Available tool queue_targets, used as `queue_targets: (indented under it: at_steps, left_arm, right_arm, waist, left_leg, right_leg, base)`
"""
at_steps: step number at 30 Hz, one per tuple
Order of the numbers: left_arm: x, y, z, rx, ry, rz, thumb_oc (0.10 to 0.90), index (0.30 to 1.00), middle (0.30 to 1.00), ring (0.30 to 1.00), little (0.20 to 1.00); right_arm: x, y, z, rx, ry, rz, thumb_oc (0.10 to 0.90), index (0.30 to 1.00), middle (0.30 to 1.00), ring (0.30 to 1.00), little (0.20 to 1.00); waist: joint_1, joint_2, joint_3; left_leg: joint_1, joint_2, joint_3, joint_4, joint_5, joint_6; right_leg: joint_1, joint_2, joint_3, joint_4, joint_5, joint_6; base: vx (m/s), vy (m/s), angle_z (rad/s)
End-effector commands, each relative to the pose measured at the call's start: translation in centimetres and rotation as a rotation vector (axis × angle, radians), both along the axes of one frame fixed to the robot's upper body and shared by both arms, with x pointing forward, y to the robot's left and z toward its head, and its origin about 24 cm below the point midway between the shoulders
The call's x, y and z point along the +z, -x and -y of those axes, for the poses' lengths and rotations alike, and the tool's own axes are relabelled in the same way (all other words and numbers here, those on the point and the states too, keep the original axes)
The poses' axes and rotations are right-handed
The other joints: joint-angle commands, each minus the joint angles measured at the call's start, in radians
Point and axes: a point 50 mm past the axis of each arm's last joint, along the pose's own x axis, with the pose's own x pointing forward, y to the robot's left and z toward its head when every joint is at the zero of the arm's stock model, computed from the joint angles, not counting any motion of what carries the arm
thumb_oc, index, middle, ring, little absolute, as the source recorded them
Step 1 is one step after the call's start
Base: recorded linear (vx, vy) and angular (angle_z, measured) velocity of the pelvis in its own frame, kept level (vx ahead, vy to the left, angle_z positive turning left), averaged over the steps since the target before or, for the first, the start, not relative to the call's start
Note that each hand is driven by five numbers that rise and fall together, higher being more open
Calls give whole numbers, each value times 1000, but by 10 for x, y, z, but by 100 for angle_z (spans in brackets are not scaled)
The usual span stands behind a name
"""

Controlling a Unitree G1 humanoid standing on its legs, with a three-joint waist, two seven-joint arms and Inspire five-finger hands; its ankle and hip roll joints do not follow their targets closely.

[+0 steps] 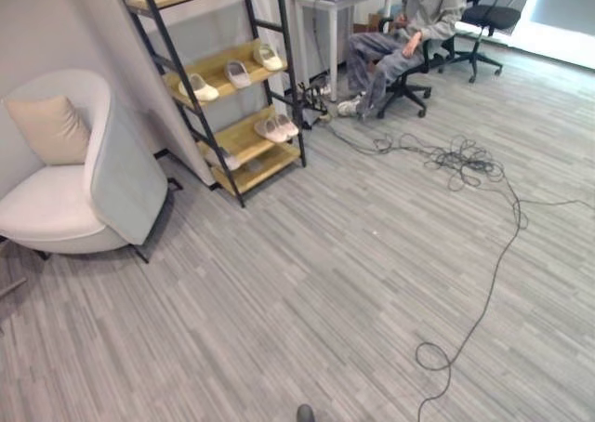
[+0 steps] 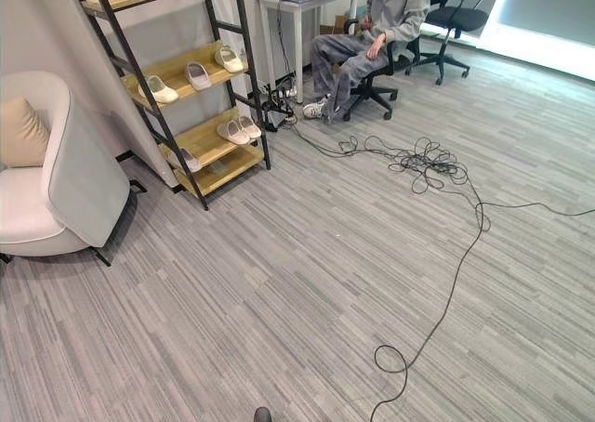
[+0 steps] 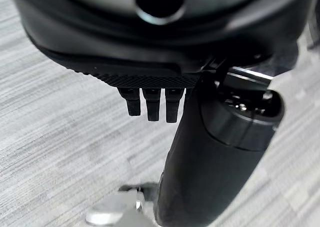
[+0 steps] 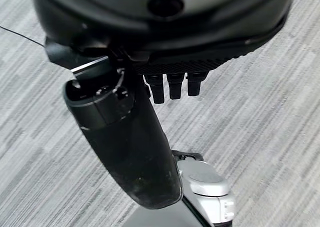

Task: Arrange the slippers neatly on the shoe rack.

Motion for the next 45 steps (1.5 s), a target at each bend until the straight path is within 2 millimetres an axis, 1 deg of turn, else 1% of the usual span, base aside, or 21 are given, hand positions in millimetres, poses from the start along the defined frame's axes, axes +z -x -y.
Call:
queue_targets:
  at_steps: [1,12,14,15,17,18,20,21,23,27,29,31,33,34,36,37,38,39,40,42,45]
  left_arm:
    - [4,-20,-4,-50,-36,35,800,900,900,900,900]
    - [2,-32,12,-191,4,26,800,900,900,900,900]
    - [2,-31,12,-205,9,24,800,900,900,900,900]
    - [5,-42,10,-242,-32,53,800,900,900,900,900]
    - [8,-54,8,-254,-94,82,800,900,900,900,900]
    - [8,-55,8,-254,-94,82,800,900,900,900,900]
    - [6,-52,15,-196,-50,101,800,900,900,900,900]
    - [4,-46,17,-192,-39,85,800,900,900,900,900]
    - [-2,-28,22,-166,-16,32,800,900,900,900,900]
    - [-5,-14,23,-115,5,-13,800,900,900,900,900]
    - [-5,-11,22,-117,-1,-27,800,900,900,900,900]
    - [-2,-15,14,-117,-19,-20,800,900,900,900,900]
    - [1,-26,9,-118,-30,18,800,900,900,900,900]
    - [1,-26,9,-118,-30,18,800,900,900,900,900]
    - [11,-57,2,-121,-61,128,800,900,900,900,900]
    - [16,-71,-1,-130,-79,173,800,900,900,900,900]
    - [16,-71,-1,-130,-79,173,800,900,900,900,900]
    - [25,-92,-3,-144,-100,247,800,900,900,900,900]
    - [27,-98,-2,-152,-106,271,800,900,900,900,900]
    - [30,-106,1,-166,-101,306,800,900,900,900,900]
    - [27,-104,7,-156,-75,308,800,900,900,900,900]
  right_arm:
    - [4,-19,6,80,33,25,800,900,900,900,900]
    - [5,-39,0,265,37,24,800,900,900,900,900]
    - [7,-44,2,311,42,21,800,900,900,900,900]
    - [8,-49,2,327,55,38,800,900,900,900,900]
    - [9,-55,2,342,70,53,800,900,900,900,900]
    - [9,-55,2,342,70,54,800,900,900,900,900]
    - [8,-52,0,340,67,45,800,900,900,900,900]
    - [7,-50,-2,341,60,40,800,900,900,900,900]
    - [5,-28,3,326,53,4,800,900,900,900,900]
    - [4,-13,5,306,44,-29,800,900,900,900,900]
    - [3,-8,4,263,36,-34,800,900,900,900,900]
    - [0,-1,-1,233,8,-44,800,900,900,900,900]
    - [-1,-3,-6,240,-14,-36,800,900,900,900,900]
    - [-1,-3,-6,240,-14,-36,800,900,900,900,900]
    - [0,-13,-8,300,-14,-20,800,900,900,900,900]
    - [1,-15,-7,298,-12,-11,800,900,900,900,900]
    - [1,-15,-7,298,-12,-10,800,900,900,900,900]
    - [2,-17,-8,306,-14,13,800,900,900,900,900]
    - [2,-16,-8,315,-16,14,800,900,900,900,900]
    - [2,-14,-7,325,-9,10,800,900,900,900,900]
    - [2,-13,-6,319,-9,4,800,900,900,900,900]
  waist:
    - [7,-8,-21]
    - [-8,-12,35]
    - [3,-28,70]
    - [11,-42,104]
    - [29,-62,138]
    - [29,-61,138]
    - [59,-71,130]
    - [69,-71,121]
    - [75,-60,110]
    - [77,-65,86]
    - [79,-75,65]
    - [70,-106,53]
    - [63,-118,49]
    - [63,-119,49]
    - [45,-109,70]
    - [32,-95,83]
    - [32,-98,86]
    - [5,-71,114]
    - [-6,-67,128]
    - [-25,-57,147]
    - [-47,-68,154]
  left_leg:
    - [69,12,-21,-7,-104,-27]
    - [83,31,-11,18,-114,-47]
    - [-6,56,-4,234,-157,-64]
    - [-116,103,19,453,-83,-84]
    - [-211,112,22,622,-48,-72]
    - [-214,114,20,628,-51,-72]
    - [-297,81,60,514,-111,-43]
    - [-298,77,76,435,-105,-37]
    - [-295,75,109,203,-14,-53]
    - [-287,78,136,-7,29,-46]
    - [-266,57,141,1,83,-37]
    - [-238,25,139,26,56,-14]
    - [-222,5,140,54,17,8]
    - [-223,5,141,55,16,8]
    - [-148,-24,140,82,-56,56]
    - [-108,-28,129,78,-76,71]
    - [-105,-31,130,77,-76,72]
    - [-33,-33,92,61,-105,82]
    - [-1,-38,79,53,-118,81]
    - [53,-39,45,46,-142,78]
    - [110,-56,-9,40,-184,75]
  right_leg:
    - [-50,-14,-7,6,-11,42]
    - [-43,-1,4,12,-26,16]
    - [-60,2,24,66,-58,-10]
    - [-51,3,18,92,-80,-40]
    - [-29,6,9,93,-94,-57]
    - [-29,8,8,93,-94,-57]
    - [16,10,8,71,-131,-34]
    - [35,11,12,63,-140,-25]
    - [82,20,33,43,-158,-8]
    - [127,10,61,53,-183,21]
    - [129,1,70,96,-180,35]
    - [109,-34,74,203,-133,72]
    - [56,-59,85,343,-29,109]
    - [54,-60,86,345,-30,109]
    - [-40,-136,35,617,185,141]
    - [-80,-147,30,702,225,125]
    - [-80,-151,31,707,222,126]
    - [-181,-143,21,804,183,97]
    - [-219,-137,12,790,134,86]
    - [-296,-109,-9,705,59,62]
    - [-356,-45,34,501,34,57]
  base:
    - [0,0,0]
    - [57,-70,4]
    - [64,-270,-4]
    - [96,-289,-7]
    - [101,-204,6]
    - [225,-65,-9]
    - [386,52,-6]
    - [406,154,17]
    - [433,209,-15]
    - [377,218,-55]
    - [528,327,-56]
    - [409,276,-35]
    - [278,252,-22]
    - [187,220,8]
    - [378,412,-4]
    - [361,365,16]
    - [361,299,84]
    - [338,217,96]
    - [442,247,88]
    - [334,88,44]
    - [323,20,48]
